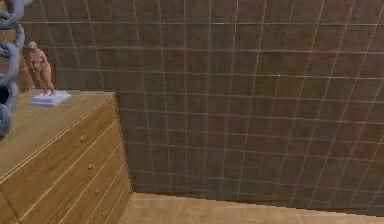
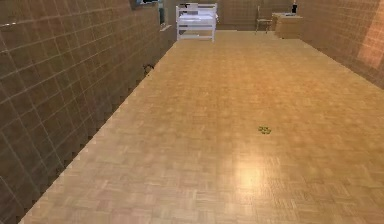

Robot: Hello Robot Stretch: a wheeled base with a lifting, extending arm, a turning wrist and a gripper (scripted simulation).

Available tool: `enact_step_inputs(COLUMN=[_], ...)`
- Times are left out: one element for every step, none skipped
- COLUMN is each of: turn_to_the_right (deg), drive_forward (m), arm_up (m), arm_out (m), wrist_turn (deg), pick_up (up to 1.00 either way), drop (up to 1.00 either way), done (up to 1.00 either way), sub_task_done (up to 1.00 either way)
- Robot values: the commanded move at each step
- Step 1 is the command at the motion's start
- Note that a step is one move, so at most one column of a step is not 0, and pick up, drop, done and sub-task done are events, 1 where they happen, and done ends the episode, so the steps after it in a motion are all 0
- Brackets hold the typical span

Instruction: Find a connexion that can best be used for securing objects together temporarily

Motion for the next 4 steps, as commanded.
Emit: enact_step_inputs(turn_to_the_right=[0.0,-45.0,-15.0,0.0], drive_forward=[0.3,0.0,0.0,0.0], arm_up=[0.0,0.0,0.0,0.0], arm_out=[0.0,0.0,0.0,0.0], wrist_turn=[0.0,0.0,0.0,0.0], pick_up=[0.0,0.0,0.0,0.0], drop=[0.0,0.0,0.0,0.0], done=[0.0,0.0,0.0,1.0], sub_task_done=[0.0,0.0,0.0,0.0])
